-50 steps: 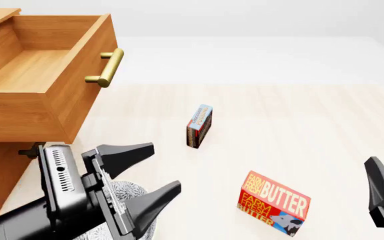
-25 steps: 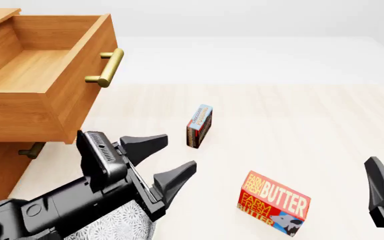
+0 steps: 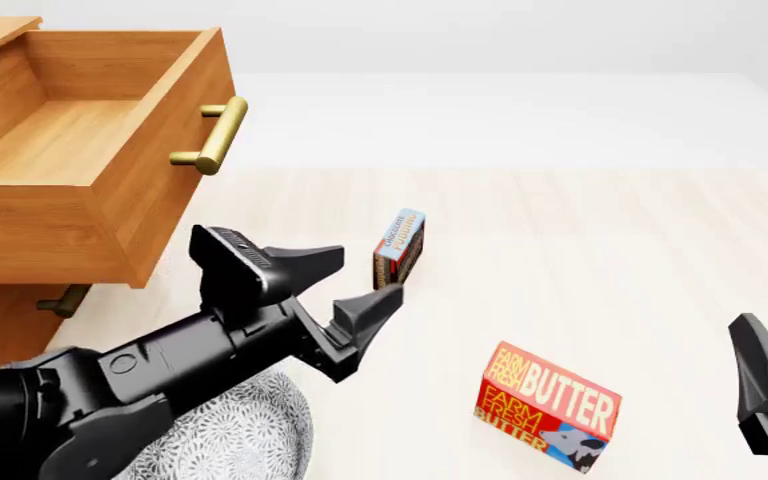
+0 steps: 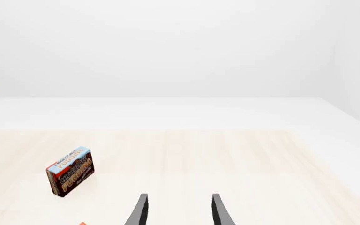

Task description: Put the chocolate pudding in the top drawer of the cabinet and close it.

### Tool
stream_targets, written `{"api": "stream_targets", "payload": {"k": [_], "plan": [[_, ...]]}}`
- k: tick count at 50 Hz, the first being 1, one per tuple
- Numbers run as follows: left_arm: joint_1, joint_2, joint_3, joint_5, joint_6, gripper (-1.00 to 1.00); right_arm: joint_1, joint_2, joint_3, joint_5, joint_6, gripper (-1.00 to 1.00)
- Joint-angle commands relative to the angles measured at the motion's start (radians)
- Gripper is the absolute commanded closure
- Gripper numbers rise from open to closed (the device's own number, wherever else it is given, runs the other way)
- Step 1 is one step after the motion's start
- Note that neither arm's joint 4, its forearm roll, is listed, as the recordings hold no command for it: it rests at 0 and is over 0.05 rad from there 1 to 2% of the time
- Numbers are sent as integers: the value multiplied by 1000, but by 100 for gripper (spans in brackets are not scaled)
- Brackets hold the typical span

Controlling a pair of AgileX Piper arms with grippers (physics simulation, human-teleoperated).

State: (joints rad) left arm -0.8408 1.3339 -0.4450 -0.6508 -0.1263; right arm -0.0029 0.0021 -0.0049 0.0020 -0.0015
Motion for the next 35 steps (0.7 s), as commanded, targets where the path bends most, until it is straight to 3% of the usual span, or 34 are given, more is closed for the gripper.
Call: {"api": "stream_targets", "payload": {"k": [1, 35], "plan": [[27, 88, -56, 19, -6, -100, 0, 0, 0, 0, 0, -100], [93, 253, -127, -6, -43, -100, 0, 0, 0, 0, 0, -100]]}}
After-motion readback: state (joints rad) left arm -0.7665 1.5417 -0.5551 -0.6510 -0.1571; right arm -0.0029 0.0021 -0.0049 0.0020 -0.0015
